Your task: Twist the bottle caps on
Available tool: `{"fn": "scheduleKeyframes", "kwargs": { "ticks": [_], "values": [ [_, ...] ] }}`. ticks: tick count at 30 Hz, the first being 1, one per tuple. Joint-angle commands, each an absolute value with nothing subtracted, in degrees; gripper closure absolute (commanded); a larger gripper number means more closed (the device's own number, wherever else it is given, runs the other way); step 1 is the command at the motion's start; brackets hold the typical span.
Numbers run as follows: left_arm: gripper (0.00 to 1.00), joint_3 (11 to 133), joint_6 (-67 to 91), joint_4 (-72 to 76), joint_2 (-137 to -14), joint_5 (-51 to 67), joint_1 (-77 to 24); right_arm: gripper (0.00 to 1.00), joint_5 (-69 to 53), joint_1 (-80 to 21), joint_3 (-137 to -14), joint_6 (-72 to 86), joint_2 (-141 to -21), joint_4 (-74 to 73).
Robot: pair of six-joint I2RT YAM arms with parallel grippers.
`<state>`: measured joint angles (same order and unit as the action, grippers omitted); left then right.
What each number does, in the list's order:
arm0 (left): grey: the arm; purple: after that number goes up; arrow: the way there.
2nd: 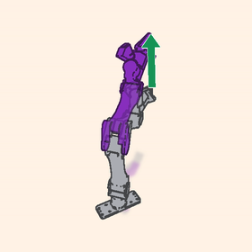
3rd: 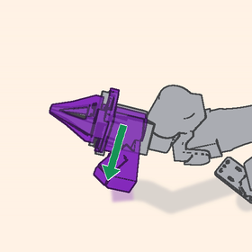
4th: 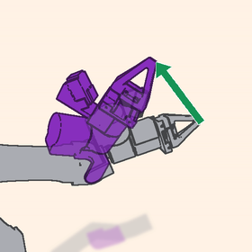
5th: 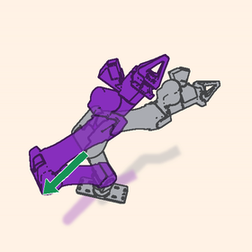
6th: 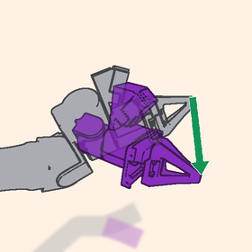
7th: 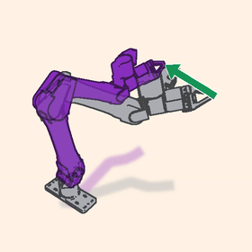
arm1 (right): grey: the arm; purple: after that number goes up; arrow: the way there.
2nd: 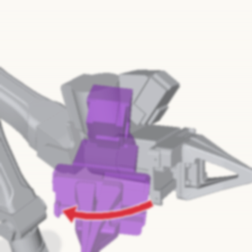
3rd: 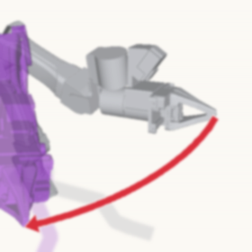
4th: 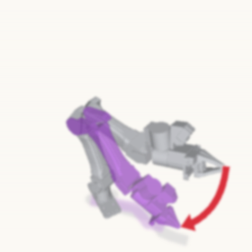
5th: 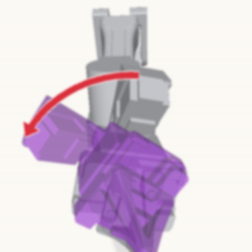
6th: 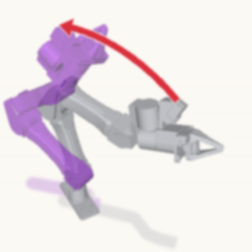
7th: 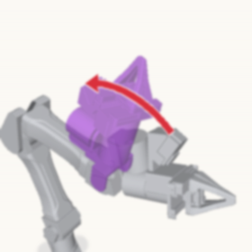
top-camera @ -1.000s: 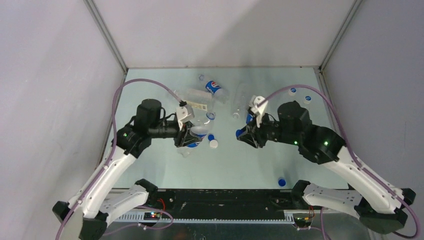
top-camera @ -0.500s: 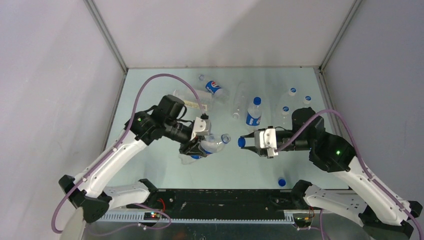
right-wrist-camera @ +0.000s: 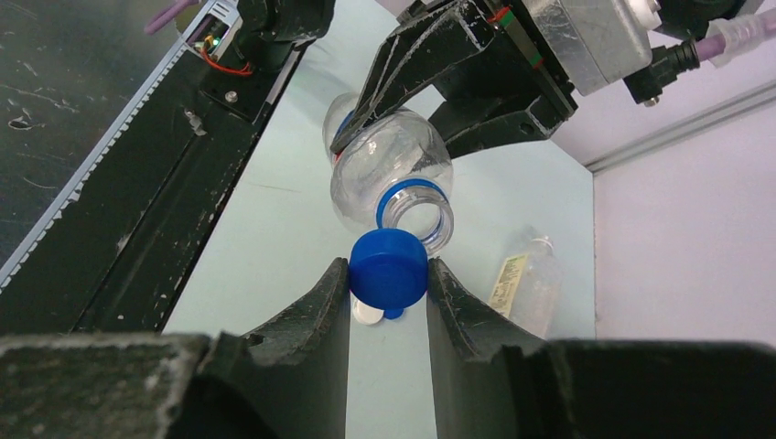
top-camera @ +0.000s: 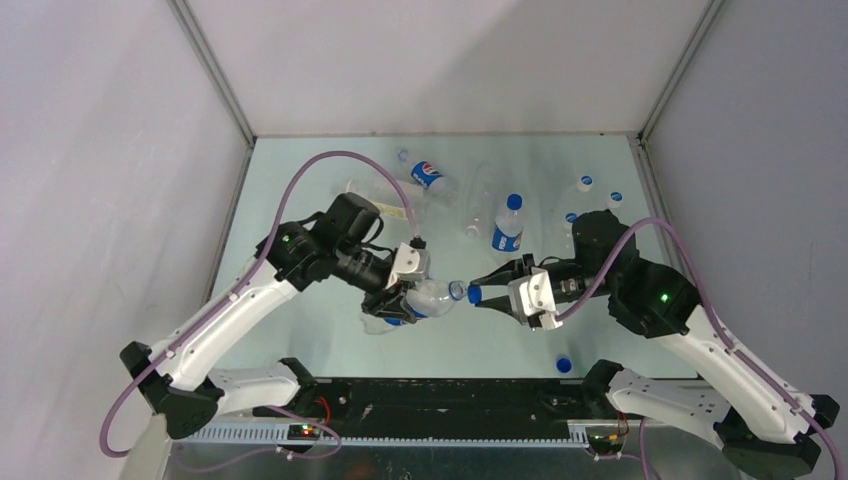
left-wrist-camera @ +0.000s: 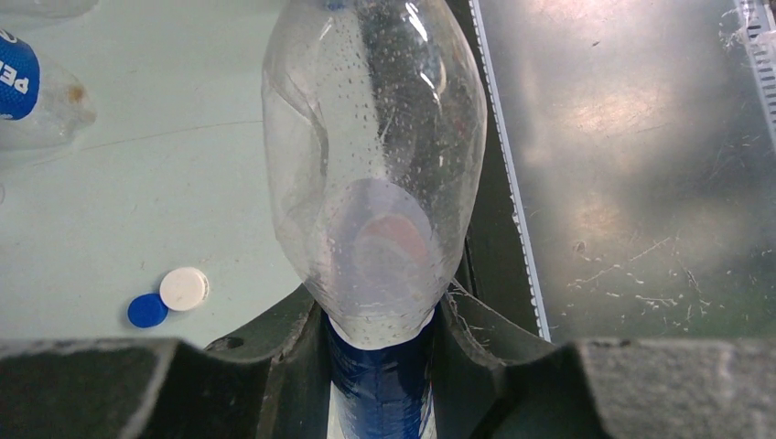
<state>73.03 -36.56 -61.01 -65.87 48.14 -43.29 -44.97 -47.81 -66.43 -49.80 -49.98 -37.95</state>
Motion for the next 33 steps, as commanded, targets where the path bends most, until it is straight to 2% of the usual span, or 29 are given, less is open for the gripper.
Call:
{"fn": "scheduleKeyframes", "kwargs": {
  "ticks": [1, 23, 33],
  "values": [
    [1.00, 75.89, -38.35, -62.10, -66.85, 48.51, -44.50, 1.00, -47.81, -47.59, -66.56, -52.50, -50.75, -35.82],
    [1.00, 80.20, -42.12, -68.90, -70.22, 45.61, -47.90, 1.00, -44.74, -51.65, -68.19, -63.40, -55.14, -43.42],
    [1.00, 79.13, -42.02, -67.12, -69.36, 47.91, -48.95, 1.00, -44.62, -54.02, -68.13, -63.94, -57.45, -42.67]
  ]
}}
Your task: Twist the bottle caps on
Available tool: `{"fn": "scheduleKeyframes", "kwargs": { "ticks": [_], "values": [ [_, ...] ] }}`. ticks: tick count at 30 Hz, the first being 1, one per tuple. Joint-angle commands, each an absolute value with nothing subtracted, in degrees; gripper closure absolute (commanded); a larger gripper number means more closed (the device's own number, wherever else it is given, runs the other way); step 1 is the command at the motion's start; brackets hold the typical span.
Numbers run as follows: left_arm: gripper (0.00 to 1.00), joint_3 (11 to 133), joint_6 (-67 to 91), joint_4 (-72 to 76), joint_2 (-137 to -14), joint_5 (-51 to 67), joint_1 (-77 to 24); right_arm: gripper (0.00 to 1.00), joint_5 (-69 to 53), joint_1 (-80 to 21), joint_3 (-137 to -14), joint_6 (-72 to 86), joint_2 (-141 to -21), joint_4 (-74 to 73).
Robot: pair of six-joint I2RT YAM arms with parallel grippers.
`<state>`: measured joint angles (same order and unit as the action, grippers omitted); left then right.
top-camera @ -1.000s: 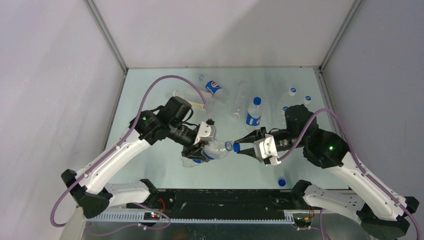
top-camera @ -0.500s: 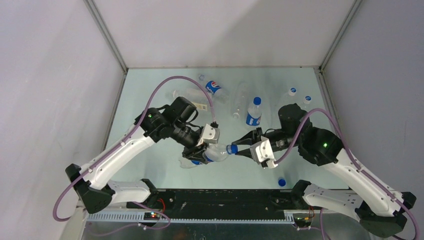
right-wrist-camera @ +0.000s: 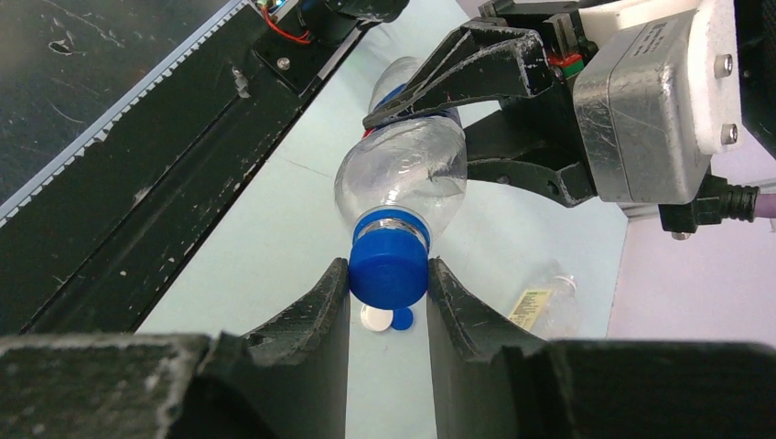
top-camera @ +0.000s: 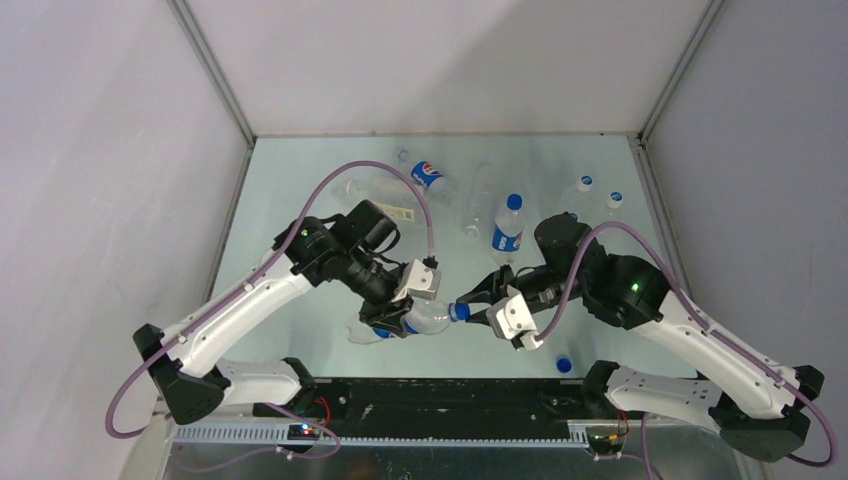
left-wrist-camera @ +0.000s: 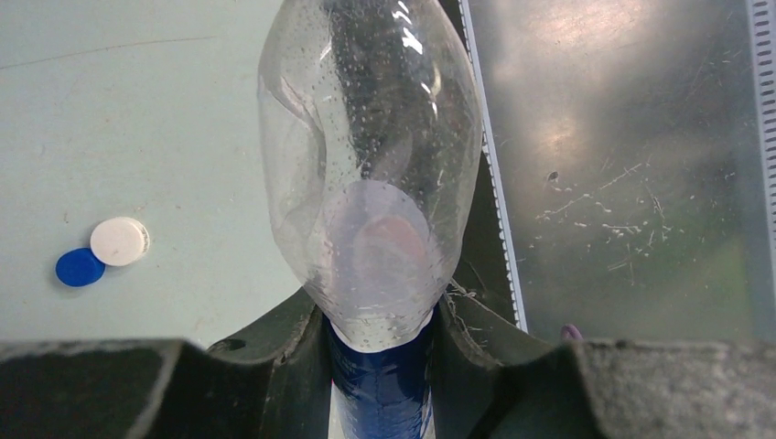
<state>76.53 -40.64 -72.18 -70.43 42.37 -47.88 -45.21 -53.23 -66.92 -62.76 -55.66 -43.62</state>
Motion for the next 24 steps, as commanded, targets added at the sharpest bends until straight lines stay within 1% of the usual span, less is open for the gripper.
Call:
{"fn": "scheduleKeyframes", "kwargs": {
  "ticks": [1, 6, 11, 16, 19, 24],
  "values": [
    [1.00, 78.77, -41.71, -65.76, -69.13, 48.39, -48.95, 1.00, -45.04, -54.04, -68.14, -63.79, -57.51, -42.13],
    [1.00, 74.90, -37.08, -58.81, -66.30, 47.76, -48.96, 1.00, -46.54, -53.99, -68.12, -62.37, -58.26, -41.45],
    [1.00, 72.18, -32.09, -52.10, -63.97, 46.12, -48.98, 1.00, -45.36, -54.61, -68.16, -63.22, -58.39, -42.34],
    [1.00, 72.44, -31.04, -52.31, -65.02, 47.08, -48.96, 1.00, -41.35, -56.57, -68.22, -65.32, -59.00, -43.20],
    [1.00, 72.26, -30.51, -52.22, -65.54, 46.98, -48.96, 1.00, -41.63, -56.92, -68.20, -64.48, -59.25, -42.84],
    [1.00, 71.64, -29.36, -50.03, -64.74, 43.59, -49.24, 1.00, -43.32, -56.96, -68.24, -60.01, -59.77, -41.58]
  ]
}}
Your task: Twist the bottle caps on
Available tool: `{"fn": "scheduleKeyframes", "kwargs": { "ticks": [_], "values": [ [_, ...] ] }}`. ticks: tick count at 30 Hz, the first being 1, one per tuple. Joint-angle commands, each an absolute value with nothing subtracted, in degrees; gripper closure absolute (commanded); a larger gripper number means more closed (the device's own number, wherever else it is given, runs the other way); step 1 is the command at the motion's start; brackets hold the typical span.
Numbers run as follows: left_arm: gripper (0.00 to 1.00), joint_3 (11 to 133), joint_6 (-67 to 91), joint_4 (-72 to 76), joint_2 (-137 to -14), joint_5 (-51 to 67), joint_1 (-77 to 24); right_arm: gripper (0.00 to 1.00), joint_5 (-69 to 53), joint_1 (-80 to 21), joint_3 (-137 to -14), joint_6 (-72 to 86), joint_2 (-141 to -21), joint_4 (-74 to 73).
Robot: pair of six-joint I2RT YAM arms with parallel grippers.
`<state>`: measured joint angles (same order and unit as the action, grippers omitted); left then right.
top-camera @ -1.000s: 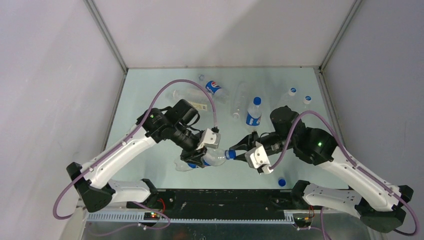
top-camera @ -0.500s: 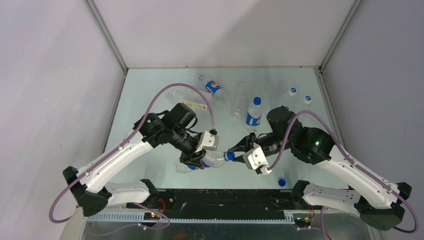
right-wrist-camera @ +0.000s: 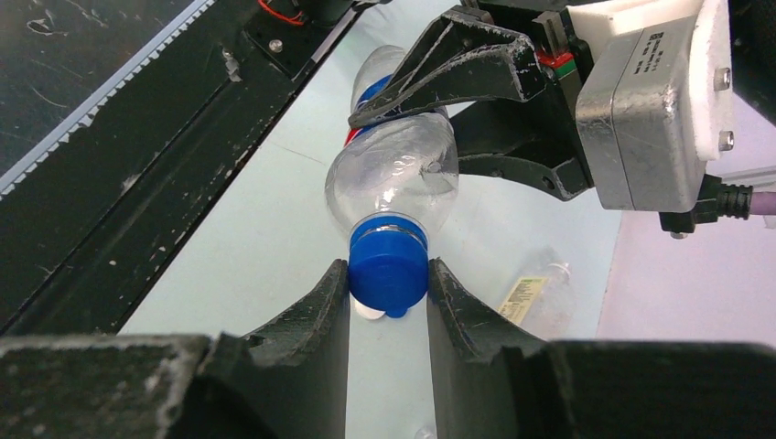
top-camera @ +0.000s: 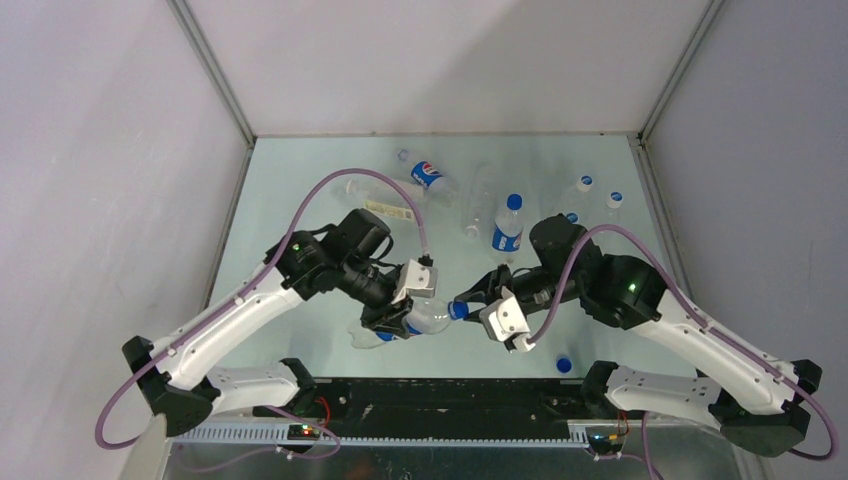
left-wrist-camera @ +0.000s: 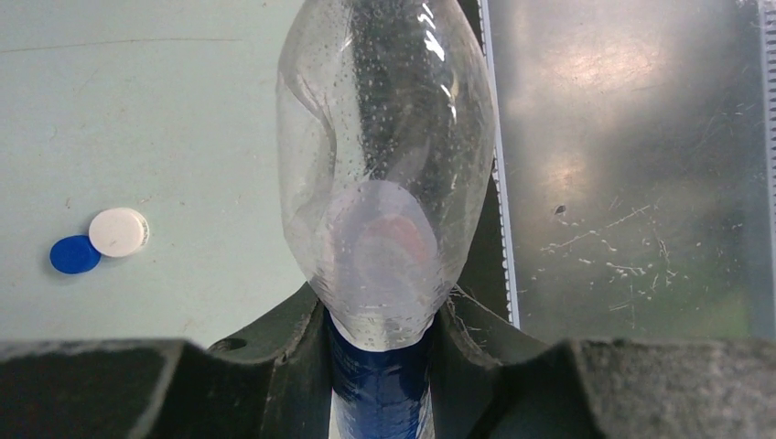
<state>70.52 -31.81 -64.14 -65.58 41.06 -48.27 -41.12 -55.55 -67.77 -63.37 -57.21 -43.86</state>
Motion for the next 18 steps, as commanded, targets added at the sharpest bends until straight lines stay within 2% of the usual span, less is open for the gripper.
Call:
{"fn": "scheduleKeyframes", "kwargs": {
  "ticks": [1, 8, 18],
  "values": [
    [1.00, 71.13, -29.20, -49.49, -64.06, 43.37, -49.27, 1.00, -44.23, -56.85, -68.22, -59.40, -59.94, -41.49],
    [1.00, 67.27, -27.97, -41.77, -59.43, 40.11, -50.23, 1.00, -50.84, -54.20, -68.18, -52.42, -61.02, -40.60],
    [1.00, 62.99, -21.78, -31.32, -54.06, 31.65, -50.62, 1.00, -44.51, -54.64, -68.20, -36.30, -61.93, -35.40]
  ]
}}
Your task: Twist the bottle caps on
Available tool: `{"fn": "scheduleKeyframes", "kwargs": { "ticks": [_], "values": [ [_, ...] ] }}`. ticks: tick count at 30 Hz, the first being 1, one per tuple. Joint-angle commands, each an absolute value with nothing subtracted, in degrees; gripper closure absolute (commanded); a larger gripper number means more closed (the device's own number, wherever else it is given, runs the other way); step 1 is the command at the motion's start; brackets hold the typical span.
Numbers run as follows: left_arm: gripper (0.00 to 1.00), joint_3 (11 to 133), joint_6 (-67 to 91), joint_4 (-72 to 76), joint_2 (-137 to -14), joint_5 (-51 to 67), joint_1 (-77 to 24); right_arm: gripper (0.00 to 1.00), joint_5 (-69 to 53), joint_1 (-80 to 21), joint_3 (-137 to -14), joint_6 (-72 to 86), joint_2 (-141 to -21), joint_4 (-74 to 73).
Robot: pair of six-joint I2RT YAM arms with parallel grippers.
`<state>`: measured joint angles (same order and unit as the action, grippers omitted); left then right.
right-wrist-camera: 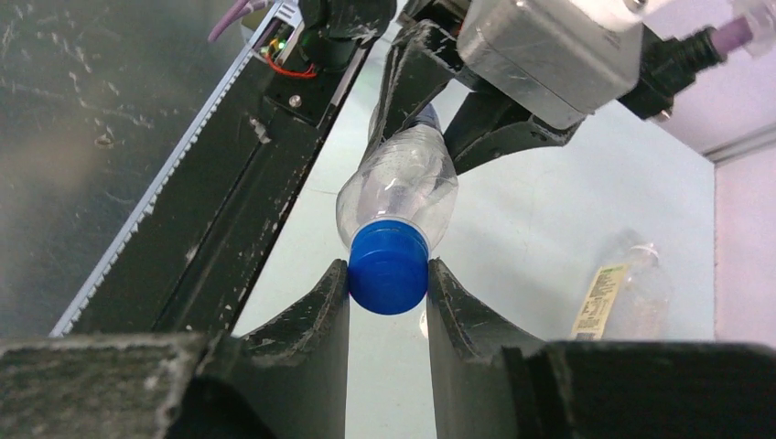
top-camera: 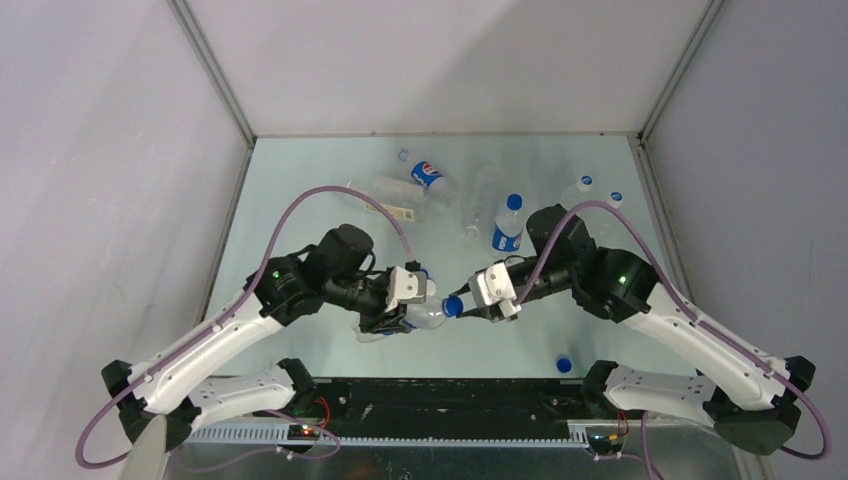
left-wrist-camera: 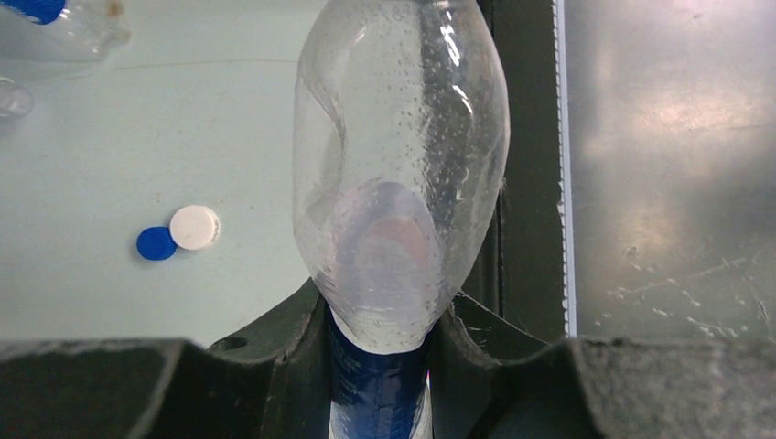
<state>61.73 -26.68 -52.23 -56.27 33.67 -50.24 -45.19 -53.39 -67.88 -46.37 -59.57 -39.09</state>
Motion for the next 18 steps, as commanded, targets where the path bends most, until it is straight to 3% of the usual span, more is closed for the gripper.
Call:
{"fn": "scheduleKeyframes", "kwargs": {
  "ticks": [1, 10, 18],
  "values": [
    [1.00, 62.78, -21.52, -30.37, -53.84, 31.16, -50.62, 1.00, -44.05, -54.65, -68.18, -33.40, -61.99, -34.60],
    [1.00, 59.98, -18.07, -23.41, -50.57, 22.16, -50.94, 1.00, -35.57, -54.79, -68.17, -11.63, -62.85, -28.94],
    [1.00, 56.34, -16.40, -17.93, -48.26, 16.58, -52.05, 1.00, -22.17, -54.91, -68.18, 18.23, -64.85, -24.74]
  ]
}}
